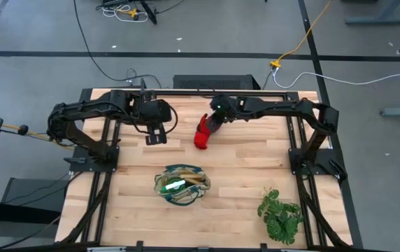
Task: Pick & Place Garden tools in Gardening bag
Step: Put the gloves into the gardening bag
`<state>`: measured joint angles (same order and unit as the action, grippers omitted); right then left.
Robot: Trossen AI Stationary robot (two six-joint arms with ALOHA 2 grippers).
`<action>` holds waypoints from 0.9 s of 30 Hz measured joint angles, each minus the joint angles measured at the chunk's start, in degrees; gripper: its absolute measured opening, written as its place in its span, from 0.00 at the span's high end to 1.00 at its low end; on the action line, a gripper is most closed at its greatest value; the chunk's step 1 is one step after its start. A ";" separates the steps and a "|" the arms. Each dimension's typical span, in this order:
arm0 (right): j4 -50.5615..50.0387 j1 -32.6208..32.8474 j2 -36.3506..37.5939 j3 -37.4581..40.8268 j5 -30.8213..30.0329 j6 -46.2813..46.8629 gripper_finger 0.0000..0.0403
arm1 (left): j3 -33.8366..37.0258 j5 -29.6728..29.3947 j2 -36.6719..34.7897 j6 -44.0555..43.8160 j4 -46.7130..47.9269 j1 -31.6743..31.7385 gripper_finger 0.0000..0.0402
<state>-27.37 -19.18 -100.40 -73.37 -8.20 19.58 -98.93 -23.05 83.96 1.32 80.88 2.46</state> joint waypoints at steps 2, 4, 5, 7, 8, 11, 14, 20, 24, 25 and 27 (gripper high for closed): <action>3.29 -0.51 0.00 1.83 0.78 1.87 0.72 | 0.01 0.01 0.00 0.00 -0.02 0.00 0.85; 5.50 -0.88 0.03 3.44 0.88 4.38 0.72 | -0.01 0.04 0.00 0.00 -0.04 0.00 0.85; 6.46 -1.04 0.02 4.02 1.23 5.73 0.72 | 0.00 0.02 0.00 0.00 -0.04 0.00 0.85; 8.27 -1.18 -0.32 5.05 1.74 8.21 0.72 | -0.01 0.06 0.00 -0.02 -0.04 0.00 0.85; 9.54 -1.18 -0.65 5.47 1.69 8.79 0.72 | 0.01 0.08 0.00 -0.02 -0.06 0.00 0.85; 11.19 -1.31 -1.39 6.92 1.77 9.00 0.72 | 0.00 0.20 0.00 -0.02 -0.07 0.00 0.85; 12.52 -1.33 -1.61 7.38 1.73 9.09 0.72 | -0.01 0.20 0.00 -0.02 -0.14 0.00 0.85; 13.58 -1.37 -2.08 7.64 1.66 10.16 0.72 | -0.01 0.20 0.01 -0.07 -0.20 0.00 0.85; 13.16 -1.35 -2.05 7.64 1.65 10.37 0.72 | -0.01 0.20 0.00 -0.06 -0.17 0.00 0.85; 13.24 -1.35 -2.05 7.64 1.67 10.17 0.72 | -0.01 0.20 0.01 0.08 -0.18 0.00 0.85; 12.82 -1.34 -2.05 7.64 1.76 10.14 0.72 | -0.01 0.20 0.00 0.73 -0.36 0.00 0.85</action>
<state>-14.56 -20.52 -102.45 -65.73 -6.43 29.72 -98.94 -22.85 83.96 2.05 80.52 2.46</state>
